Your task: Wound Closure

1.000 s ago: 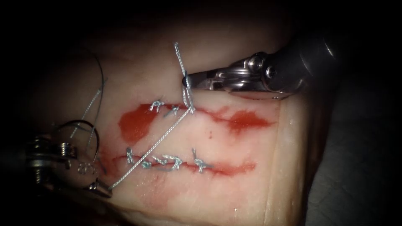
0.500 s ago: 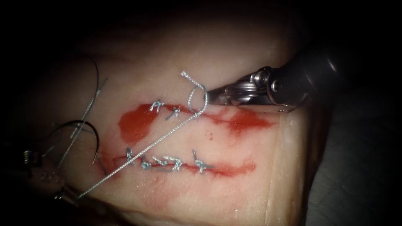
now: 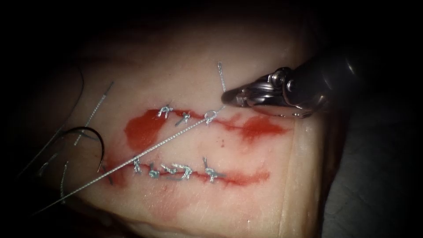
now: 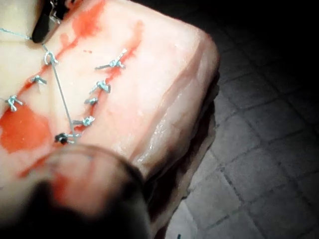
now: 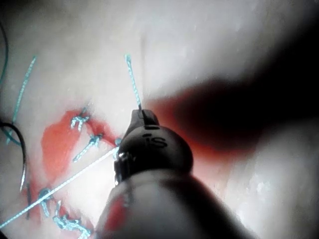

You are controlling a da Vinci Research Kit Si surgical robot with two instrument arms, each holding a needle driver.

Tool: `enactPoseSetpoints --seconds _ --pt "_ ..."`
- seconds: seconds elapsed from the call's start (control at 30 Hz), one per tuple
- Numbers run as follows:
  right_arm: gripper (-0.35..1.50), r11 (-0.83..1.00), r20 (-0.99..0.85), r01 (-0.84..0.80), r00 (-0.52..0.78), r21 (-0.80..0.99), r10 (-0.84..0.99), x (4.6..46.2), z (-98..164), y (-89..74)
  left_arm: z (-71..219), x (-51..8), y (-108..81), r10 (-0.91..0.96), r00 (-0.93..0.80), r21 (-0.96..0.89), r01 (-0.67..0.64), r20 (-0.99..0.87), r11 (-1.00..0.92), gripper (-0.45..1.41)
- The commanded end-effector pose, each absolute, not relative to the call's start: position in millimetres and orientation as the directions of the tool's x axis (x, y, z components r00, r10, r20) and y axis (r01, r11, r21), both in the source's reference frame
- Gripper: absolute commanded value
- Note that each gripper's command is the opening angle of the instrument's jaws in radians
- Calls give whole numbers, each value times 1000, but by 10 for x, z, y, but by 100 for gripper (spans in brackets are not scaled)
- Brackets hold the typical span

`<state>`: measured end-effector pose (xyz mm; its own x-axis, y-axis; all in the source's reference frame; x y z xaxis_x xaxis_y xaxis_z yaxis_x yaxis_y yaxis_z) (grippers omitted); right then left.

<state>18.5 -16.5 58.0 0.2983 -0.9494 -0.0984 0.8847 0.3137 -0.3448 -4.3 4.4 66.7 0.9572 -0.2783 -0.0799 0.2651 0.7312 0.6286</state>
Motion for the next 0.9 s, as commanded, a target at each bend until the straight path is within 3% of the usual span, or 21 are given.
enactPoseSetpoints --seconds 0.03,0.37,0.9 --pt "-35 325 -97 879 311 -348 -945 194 589 -167 671 -48 41 -269 959 631 263 -88 730 -45" --pt "-35 337 -84 876 328 -345 -941 194 595 -168 666 -16 18 -160 959 653 278 -235 704 -45" --pt "-35 321 -36 903 325 -286 -945 176 598 -160 677 -32 -9 -40 984 698 150 -172 700 -45"
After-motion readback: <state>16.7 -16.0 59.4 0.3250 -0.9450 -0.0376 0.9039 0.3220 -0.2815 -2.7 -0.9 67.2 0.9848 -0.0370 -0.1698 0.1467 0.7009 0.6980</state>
